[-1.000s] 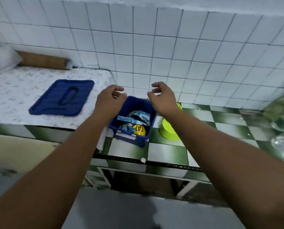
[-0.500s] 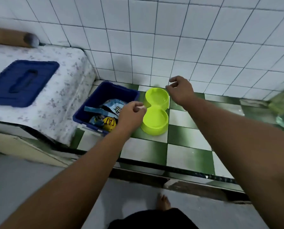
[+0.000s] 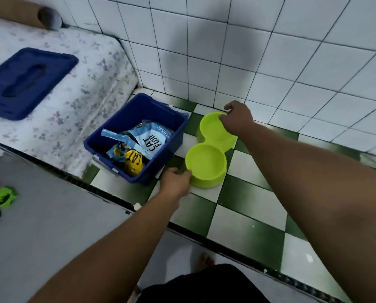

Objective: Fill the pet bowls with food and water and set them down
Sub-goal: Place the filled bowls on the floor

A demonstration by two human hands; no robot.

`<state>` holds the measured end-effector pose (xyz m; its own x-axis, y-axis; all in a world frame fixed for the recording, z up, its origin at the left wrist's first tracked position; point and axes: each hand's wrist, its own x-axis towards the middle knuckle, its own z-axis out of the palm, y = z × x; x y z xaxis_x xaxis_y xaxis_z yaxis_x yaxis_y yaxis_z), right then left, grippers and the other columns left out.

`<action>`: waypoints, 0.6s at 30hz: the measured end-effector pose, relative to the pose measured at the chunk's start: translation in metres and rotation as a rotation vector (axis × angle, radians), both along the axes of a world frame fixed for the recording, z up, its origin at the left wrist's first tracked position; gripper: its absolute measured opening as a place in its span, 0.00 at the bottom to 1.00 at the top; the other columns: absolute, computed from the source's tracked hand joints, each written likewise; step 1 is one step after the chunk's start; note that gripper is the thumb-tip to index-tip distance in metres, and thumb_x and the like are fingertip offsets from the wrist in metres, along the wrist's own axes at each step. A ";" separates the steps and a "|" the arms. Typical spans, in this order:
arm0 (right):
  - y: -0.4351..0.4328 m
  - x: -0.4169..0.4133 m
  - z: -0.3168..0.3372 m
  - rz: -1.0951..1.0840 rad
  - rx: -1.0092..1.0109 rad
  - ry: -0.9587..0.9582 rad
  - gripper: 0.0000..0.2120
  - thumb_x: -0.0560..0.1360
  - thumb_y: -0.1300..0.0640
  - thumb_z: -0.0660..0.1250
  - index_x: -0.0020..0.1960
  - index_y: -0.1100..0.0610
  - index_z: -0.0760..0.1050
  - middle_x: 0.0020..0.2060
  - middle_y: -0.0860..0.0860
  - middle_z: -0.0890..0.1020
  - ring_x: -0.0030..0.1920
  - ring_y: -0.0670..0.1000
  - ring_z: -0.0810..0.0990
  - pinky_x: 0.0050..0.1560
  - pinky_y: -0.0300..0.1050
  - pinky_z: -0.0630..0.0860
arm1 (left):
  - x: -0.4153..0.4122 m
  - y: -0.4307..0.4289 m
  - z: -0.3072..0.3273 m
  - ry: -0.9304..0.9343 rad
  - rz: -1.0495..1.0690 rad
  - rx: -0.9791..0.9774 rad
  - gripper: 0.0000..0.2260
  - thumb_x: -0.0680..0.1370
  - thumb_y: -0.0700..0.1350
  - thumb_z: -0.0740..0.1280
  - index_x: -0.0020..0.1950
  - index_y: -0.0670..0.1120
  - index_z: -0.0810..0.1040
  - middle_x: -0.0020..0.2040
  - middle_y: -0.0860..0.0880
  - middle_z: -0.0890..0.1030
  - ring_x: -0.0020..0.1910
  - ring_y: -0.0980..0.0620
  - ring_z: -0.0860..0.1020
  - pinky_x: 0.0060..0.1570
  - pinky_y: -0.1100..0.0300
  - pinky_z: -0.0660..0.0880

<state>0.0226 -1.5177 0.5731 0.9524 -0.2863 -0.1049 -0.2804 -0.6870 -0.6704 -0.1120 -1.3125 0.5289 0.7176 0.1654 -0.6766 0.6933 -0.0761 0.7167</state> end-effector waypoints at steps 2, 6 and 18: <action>-0.003 0.010 -0.009 -0.024 -0.031 0.016 0.20 0.72 0.55 0.70 0.63 0.54 0.76 0.60 0.56 0.79 0.62 0.57 0.77 0.62 0.44 0.71 | 0.000 -0.003 -0.004 0.020 0.013 -0.032 0.28 0.79 0.48 0.71 0.77 0.44 0.68 0.55 0.39 0.81 0.41 0.46 0.80 0.53 0.43 0.83; -0.004 0.024 -0.028 -0.032 -0.074 0.129 0.29 0.74 0.53 0.69 0.73 0.55 0.67 0.67 0.58 0.72 0.68 0.59 0.71 0.68 0.47 0.66 | 0.001 -0.009 -0.013 0.038 0.028 -0.051 0.26 0.81 0.49 0.70 0.77 0.44 0.69 0.53 0.41 0.81 0.40 0.47 0.80 0.54 0.41 0.82; -0.014 0.026 -0.049 -0.046 -0.054 0.271 0.26 0.78 0.58 0.63 0.74 0.62 0.64 0.70 0.63 0.67 0.67 0.65 0.70 0.65 0.54 0.70 | -0.001 -0.018 -0.024 -0.077 0.021 0.032 0.18 0.83 0.52 0.66 0.70 0.49 0.78 0.53 0.51 0.82 0.54 0.47 0.81 0.61 0.43 0.79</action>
<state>0.0482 -1.5322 0.5240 0.8773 -0.3410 -0.3376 -0.4765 -0.7022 -0.5290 -0.1134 -1.3310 0.5053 0.7633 0.2018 -0.6138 0.6380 -0.0858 0.7652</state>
